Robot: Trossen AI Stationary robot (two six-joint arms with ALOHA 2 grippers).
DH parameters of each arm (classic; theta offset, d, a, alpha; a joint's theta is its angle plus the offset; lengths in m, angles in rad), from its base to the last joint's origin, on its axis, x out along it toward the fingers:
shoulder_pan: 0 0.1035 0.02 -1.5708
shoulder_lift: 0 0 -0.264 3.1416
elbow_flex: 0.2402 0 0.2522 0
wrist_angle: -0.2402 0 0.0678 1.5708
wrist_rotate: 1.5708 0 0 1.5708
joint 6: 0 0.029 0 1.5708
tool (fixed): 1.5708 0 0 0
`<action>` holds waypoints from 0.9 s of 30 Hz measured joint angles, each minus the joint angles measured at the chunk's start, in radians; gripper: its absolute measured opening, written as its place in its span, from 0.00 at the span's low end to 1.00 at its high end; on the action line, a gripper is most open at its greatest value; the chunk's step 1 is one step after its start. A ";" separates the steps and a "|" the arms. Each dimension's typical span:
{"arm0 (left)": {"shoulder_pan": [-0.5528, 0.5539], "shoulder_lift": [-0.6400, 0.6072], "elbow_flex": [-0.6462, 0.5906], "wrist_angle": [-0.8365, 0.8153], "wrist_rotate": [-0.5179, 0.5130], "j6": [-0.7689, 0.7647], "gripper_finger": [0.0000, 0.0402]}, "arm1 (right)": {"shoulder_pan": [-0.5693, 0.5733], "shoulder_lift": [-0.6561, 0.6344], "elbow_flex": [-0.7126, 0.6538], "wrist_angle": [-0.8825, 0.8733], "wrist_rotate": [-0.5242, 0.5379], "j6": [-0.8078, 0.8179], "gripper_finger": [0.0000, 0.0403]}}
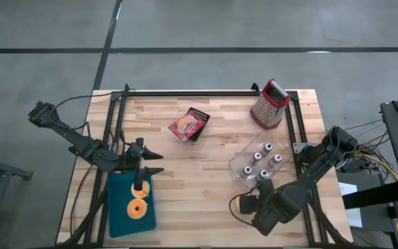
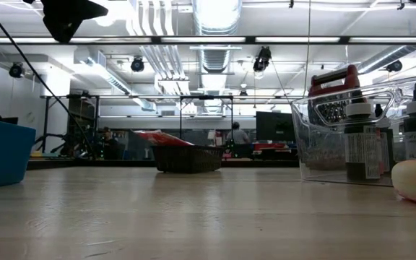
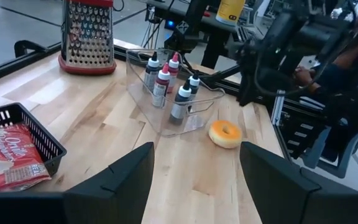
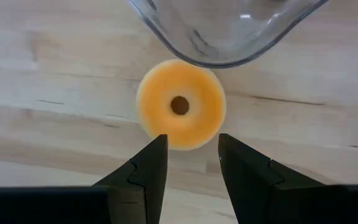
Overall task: Pick & Place Food Item
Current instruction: Put the yellow donut into the blue bin
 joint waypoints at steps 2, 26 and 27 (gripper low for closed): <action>0.000 0.000 0.000 0.000 0.000 0.000 0.61 | -0.005 0.000 -0.036 0.056 -0.006 0.004 0.35; 0.000 0.000 0.000 0.000 0.000 0.000 0.61 | -0.012 0.000 -0.312 0.408 -0.040 0.064 0.35; 0.000 0.000 0.000 0.000 0.000 0.000 0.61 | -0.014 0.000 -0.317 0.411 -0.040 0.064 0.35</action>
